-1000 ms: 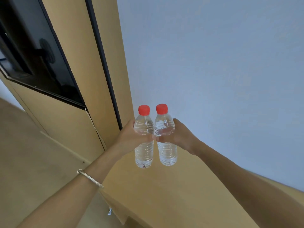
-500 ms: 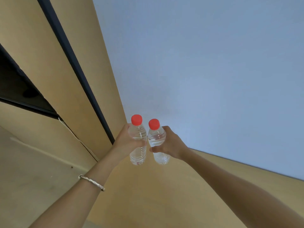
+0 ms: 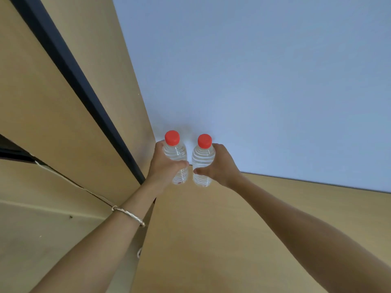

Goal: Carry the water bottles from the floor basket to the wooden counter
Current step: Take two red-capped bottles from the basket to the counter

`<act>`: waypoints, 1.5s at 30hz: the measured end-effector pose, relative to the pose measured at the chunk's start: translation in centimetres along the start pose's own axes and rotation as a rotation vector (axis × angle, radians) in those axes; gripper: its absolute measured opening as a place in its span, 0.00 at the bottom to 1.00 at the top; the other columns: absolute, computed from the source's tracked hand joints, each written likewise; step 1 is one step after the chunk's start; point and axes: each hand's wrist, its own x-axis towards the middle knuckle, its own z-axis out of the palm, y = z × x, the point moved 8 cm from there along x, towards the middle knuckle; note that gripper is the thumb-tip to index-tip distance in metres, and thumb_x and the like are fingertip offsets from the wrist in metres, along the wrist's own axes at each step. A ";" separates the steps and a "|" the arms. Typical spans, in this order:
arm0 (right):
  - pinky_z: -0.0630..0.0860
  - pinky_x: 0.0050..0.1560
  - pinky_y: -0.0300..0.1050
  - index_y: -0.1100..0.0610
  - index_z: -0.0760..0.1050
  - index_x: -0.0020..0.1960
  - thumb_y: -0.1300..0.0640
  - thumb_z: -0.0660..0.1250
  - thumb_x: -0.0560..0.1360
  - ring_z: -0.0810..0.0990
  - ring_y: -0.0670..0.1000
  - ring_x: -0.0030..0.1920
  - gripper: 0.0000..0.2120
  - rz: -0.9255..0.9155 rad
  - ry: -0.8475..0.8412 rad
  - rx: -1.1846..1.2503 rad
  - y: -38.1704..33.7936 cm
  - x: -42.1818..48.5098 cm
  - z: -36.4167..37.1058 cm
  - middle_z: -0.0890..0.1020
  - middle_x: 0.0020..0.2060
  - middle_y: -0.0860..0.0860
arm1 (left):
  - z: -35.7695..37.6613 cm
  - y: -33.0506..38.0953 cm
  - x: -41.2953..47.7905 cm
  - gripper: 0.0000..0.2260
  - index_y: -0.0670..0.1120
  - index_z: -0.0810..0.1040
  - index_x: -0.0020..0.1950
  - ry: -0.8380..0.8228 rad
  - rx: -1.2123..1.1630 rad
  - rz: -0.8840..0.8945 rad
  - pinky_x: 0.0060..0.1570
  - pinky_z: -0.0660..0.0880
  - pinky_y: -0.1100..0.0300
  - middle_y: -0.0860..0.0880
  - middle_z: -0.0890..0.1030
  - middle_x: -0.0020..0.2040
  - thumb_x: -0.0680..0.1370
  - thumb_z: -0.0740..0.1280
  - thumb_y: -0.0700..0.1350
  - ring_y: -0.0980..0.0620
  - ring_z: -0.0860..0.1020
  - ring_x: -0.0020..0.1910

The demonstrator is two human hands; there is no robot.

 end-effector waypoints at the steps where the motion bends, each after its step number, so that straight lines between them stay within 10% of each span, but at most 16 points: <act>1: 0.69 0.41 0.40 0.48 0.69 0.45 0.51 0.78 0.57 0.74 0.50 0.43 0.22 0.006 0.009 -0.012 0.3 0.3 0.3 0.75 0.38 0.44 | 0.0 -0.3 0.4 0.32 0.48 0.71 0.61 -0.002 -0.005 -0.004 0.53 0.76 0.52 0.50 0.79 0.52 0.58 0.77 0.45 0.50 0.79 0.52; 8: 0.65 0.46 0.39 0.45 0.67 0.44 0.55 0.78 0.61 0.68 0.49 0.49 0.21 -0.034 0.052 -0.034 0.4 1.1 1.3 0.71 0.40 0.41 | 0.8 -1.5 2.2 0.31 0.45 0.71 0.57 -0.056 0.047 -0.019 0.41 0.74 0.57 0.51 0.79 0.45 0.56 0.75 0.47 0.43 0.80 0.49; 29: 0.66 0.52 0.38 0.54 0.70 0.61 0.53 0.75 0.64 0.65 0.45 0.60 0.28 0.043 0.016 -0.045 2.3 1.6 3.5 0.70 0.54 0.43 | 1.1 -2.4 2.4 0.29 0.50 0.63 0.65 -0.191 0.041 0.016 0.58 0.72 0.55 0.52 0.75 0.55 0.69 0.74 0.40 0.53 0.76 0.55; 37: 0.75 0.37 0.45 0.48 0.69 0.43 0.46 0.76 0.58 0.74 0.44 0.36 0.20 0.143 -0.041 -0.146 2.2 1.4 3.2 0.75 0.37 0.42 | 0.8 -3.0 3.1 0.28 0.53 0.70 0.58 -0.241 0.196 -0.032 0.54 0.77 0.45 0.52 0.81 0.49 0.61 0.75 0.51 0.50 0.81 0.49; 42: 0.74 0.45 0.44 0.55 0.67 0.63 0.43 0.76 0.64 0.76 0.50 0.50 0.34 0.233 -0.175 -0.232 1.0 0.2 1.6 0.76 0.52 0.48 | -0.2 0.4 1.3 0.52 0.45 0.56 0.73 -0.187 0.228 -0.044 0.59 0.75 0.46 0.46 0.75 0.62 0.54 0.76 0.56 0.46 0.76 0.60; 45: 0.72 0.58 0.45 0.55 0.60 0.74 0.39 0.74 0.66 0.73 0.52 0.64 0.44 0.237 -0.203 -0.281 -0.8 0.0 -1.1 0.72 0.66 0.51 | -1.0 5.0 -0.2 0.49 0.47 0.51 0.77 -0.146 0.226 0.037 0.67 0.66 0.53 0.47 0.63 0.74 0.66 0.78 0.49 0.47 0.65 0.72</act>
